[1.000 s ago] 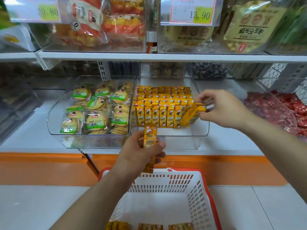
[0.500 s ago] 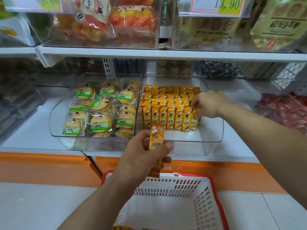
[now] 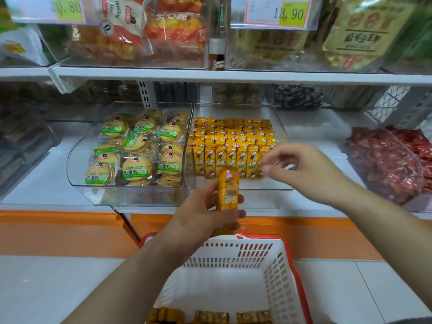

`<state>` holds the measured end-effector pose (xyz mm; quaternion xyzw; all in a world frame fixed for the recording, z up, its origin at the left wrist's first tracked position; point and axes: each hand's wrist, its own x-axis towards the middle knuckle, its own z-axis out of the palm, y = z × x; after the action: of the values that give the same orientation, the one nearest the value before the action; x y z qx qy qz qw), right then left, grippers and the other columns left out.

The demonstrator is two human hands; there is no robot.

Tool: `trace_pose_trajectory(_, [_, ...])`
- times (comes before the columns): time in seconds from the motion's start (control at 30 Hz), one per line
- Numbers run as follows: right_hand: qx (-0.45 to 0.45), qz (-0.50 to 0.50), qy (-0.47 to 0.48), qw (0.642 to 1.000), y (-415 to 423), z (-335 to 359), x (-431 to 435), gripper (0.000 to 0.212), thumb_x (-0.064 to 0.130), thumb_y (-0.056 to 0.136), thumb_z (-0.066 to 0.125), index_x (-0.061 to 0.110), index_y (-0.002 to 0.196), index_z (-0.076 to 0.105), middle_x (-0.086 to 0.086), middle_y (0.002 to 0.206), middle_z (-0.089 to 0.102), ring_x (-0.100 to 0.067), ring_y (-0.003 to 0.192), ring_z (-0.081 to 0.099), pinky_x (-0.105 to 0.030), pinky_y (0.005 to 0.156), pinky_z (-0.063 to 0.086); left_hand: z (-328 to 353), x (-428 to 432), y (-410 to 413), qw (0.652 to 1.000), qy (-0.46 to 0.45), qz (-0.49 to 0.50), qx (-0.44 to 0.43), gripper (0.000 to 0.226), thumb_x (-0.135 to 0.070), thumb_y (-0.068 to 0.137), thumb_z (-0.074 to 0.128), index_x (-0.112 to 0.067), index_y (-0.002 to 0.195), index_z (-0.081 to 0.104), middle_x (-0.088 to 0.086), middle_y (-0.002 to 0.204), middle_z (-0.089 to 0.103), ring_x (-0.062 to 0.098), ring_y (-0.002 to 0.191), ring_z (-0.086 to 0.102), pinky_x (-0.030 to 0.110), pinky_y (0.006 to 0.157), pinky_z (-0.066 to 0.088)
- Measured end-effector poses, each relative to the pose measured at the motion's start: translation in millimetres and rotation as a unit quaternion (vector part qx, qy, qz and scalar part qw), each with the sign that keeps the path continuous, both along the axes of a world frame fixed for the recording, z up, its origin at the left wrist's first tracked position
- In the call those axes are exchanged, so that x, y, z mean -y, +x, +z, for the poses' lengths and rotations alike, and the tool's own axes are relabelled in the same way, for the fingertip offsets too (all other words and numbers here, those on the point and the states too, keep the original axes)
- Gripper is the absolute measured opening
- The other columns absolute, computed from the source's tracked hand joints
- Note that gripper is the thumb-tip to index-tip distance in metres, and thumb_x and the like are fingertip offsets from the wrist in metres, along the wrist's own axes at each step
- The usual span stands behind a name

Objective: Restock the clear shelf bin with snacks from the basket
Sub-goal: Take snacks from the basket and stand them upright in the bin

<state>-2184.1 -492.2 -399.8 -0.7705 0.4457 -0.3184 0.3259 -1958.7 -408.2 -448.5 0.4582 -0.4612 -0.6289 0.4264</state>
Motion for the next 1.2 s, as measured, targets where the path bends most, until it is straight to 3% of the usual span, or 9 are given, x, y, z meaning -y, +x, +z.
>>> trace_pose_trajectory(0.17, [0.038, 0.066, 0.076, 0.994, 10.3, -17.7, -30.5, 0.037, 0.027, 0.093, 0.068, 0.041, 0.126, 0.061, 0.020, 0.115, 0.062, -0.014, 0.088, 0.068, -0.026, 0.074, 0.053, 0.7, -6.2, -15.0, 0.999, -0.006, -0.028, 0.028, 0.038, -0.021, 0.079, 0.080, -0.038, 0.113, 0.076, -0.004, 0.114, 0.075, 0.032, 0.104, 0.075, 0.046, 0.093, 0.061])
trace_pose_trajectory(0.27, [0.079, 0.053, 0.091, 0.991, 7.9, -19.9, -29.2, 0.027, 0.022, 0.090, 0.072, 0.037, 0.111, 0.065, 0.017, 0.100, 0.064, -0.030, 0.081, 0.068, -0.041, 0.070, 0.055, -0.1, -7.7, -22.7, 0.997, -0.032, 0.045, 0.048, 0.035, -0.018, 0.083, 0.083, -0.034, 0.113, 0.076, 0.003, 0.112, 0.075, 0.029, 0.095, 0.077, 0.040, 0.084, 0.064])
trace_pose_trajectory(0.37, [0.015, 0.054, 0.079, 0.995, -4.2, -19.8, -23.7, 0.022, 0.039, 0.077, 0.081, 0.034, 0.089, 0.063, 0.012, 0.087, 0.067, -0.010, 0.074, 0.065, -0.029, 0.067, 0.050, -0.6, -7.2, -23.4, 0.983, -0.059, 0.165, 0.050, 0.029, -0.018, 0.082, 0.084, -0.033, 0.105, 0.074, 0.003, 0.097, 0.078, 0.022, 0.089, 0.076, 0.032, 0.079, 0.061])
trace_pose_trajectory(0.43, [-0.040, 0.126, 0.108, 0.985, -4.8, -18.7, -26.9, 0.026, 0.052, 0.070, 0.080, 0.035, 0.083, 0.066, 0.014, 0.084, 0.071, -0.001, 0.075, 0.066, -0.017, 0.067, 0.048, 2.4, -7.4, -25.2, 0.980, -0.072, 0.177, 0.055, 0.030, -0.024, 0.079, 0.085, -0.031, 0.106, 0.073, 0.002, 0.097, 0.078, 0.019, 0.093, 0.075, 0.036, 0.082, 0.060])
trace_pose_trajectory(0.53, [-0.039, 0.125, 0.068, 0.989, -1.8, -19.5, -26.8, 0.027, 0.059, 0.075, 0.070, 0.033, 0.085, 0.070, 0.011, 0.087, 0.072, -0.006, 0.080, 0.069, -0.027, 0.074, 0.055, 4.9, -8.7, -31.7, 0.980, -0.058, 0.187, 0.040, 0.048, -0.025, 0.081, 0.085, -0.017, 0.125, 0.068, 0.008, 0.115, 0.074, 0.027, 0.105, 0.074, 0.051, 0.090, 0.061])
trace_pose_trajectory(0.8, [0.112, 0.104, 0.085, 0.985, -4.5, -14.2, -16.3, 0.022, 0.031, 0.090, 0.072, 0.046, 0.102, 0.063, 0.009, 0.095, 0.066, -0.016, 0.081, 0.073, -0.030, 0.065, 0.059, 20.6, 0.9, -51.4, 0.964, -0.145, 0.136, 0.174, 0.032, -0.018, 0.087, 0.078, -0.035, 0.113, 0.071, -0.015, 0.100, 0.078, 0.004, 0.093, 0.074, 0.021, 0.077, 0.061])
trace_pose_trajectory(1.0, [0.169, -0.052, 0.040, 0.983, -37.7, -2.1, 14.2, 0.024, 0.021, 0.078, 0.084, 0.025, 0.098, 0.071, -0.005, 0.098, 0.071, -0.025, 0.070, 0.074, -0.034, 0.063, 0.062, 30.8, 60.8, -58.9, 0.953, -0.192, 0.116, 0.203, 0.025, -0.024, 0.090, 0.075, -0.028, 0.113, 0.065, -0.004, 0.093, 0.076, 0.002, 0.085, 0.072, 0.018, 0.074, 0.059])
trace_pose_trajectory(1.07, [0.090, -0.111, -0.031, 0.989, -46.1, 0.6, 32.4, 0.024, 0.027, 0.075, 0.086, 0.032, 0.090, 0.068, 0.002, 0.094, 0.071, -0.016, 0.070, 0.072, -0.029, 0.065, 0.058, 23.3, 93.6, -57.0, 0.920, -0.216, 0.106, 0.310, 0.029, -0.025, 0.091, 0.076, -0.026, 0.118, 0.065, -0.011, 0.098, 0.070, 0.001, 0.087, 0.067, 0.023, 0.078, 0.058])
trace_pose_trajectory(1.2, [-0.147, -0.129, -0.112, 0.974, -42.0, 3.3, 70.6, 0.025, 0.044, 0.074, 0.082, 0.037, 0.079, 0.059, 0.014, 0.086, 0.069, -0.007, 0.073, 0.063, -0.027, 0.066, 0.046, 4.9, 161.2, -54.4, 0.739, -0.310, 0.008, 0.597, 0.066, -0.043, 0.083, 0.081, -0.033, 0.142, 0.052, -0.007, 0.135, 0.058, 0.016, 0.125, 0.050, 0.034, 0.100, 0.044])
